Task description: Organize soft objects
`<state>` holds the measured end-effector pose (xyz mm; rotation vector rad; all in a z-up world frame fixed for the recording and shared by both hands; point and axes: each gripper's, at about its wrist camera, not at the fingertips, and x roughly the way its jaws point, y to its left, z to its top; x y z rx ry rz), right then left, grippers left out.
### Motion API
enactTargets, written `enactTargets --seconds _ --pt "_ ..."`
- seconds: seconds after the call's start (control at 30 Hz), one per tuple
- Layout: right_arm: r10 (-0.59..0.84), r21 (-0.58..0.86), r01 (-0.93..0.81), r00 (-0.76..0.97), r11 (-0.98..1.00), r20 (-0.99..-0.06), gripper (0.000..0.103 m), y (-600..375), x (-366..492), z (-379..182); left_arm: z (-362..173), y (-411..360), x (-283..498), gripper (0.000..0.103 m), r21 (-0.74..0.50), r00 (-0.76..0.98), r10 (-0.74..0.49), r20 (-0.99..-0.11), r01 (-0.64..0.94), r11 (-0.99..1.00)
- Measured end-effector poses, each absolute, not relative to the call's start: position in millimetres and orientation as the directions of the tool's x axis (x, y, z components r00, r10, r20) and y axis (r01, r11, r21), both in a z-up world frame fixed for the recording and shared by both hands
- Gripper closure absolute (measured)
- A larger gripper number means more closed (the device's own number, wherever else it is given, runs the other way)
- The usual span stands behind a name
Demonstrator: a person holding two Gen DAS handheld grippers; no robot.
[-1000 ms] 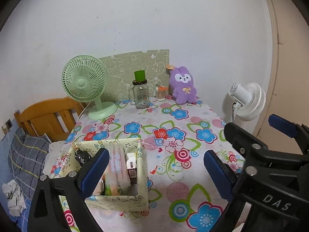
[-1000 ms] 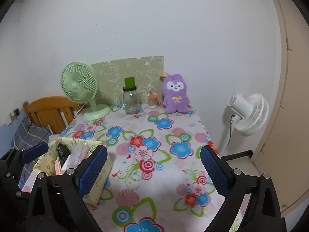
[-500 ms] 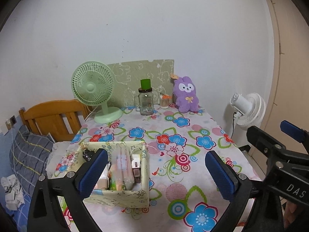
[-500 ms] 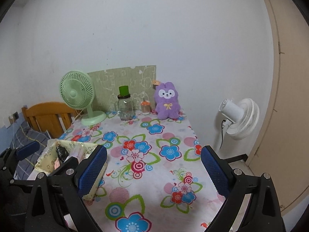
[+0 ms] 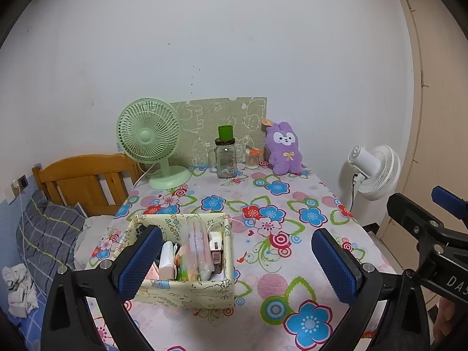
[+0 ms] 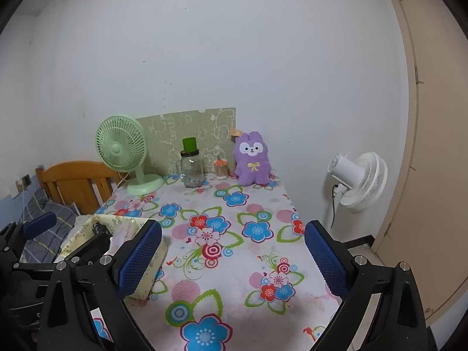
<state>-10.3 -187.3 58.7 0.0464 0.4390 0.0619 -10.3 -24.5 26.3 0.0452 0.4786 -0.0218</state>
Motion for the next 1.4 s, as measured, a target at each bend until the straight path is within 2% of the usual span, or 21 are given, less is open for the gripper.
enactTargets --seconds 0.43,0.7,1.4 --pt "0.060 0.059 -0.038 0.902 0.998 -0.427 0.003 -186 -12 59 27 -13 -11 0.000 0.022 0.887 -0.012 -0.461 0.025 0.999" --pt "0.074 0.058 -0.054 0.895 0.997 -0.440 0.003 -173 -2 57 24 3 -4 0.000 0.034 0.883 0.038 -0.468 -0.025 0.999" --pt "0.097 0.045 -0.086 0.897 0.995 -0.431 0.003 -161 0 59 29 12 -8 0.000 0.003 0.892 0.030 -0.451 -0.032 0.999"
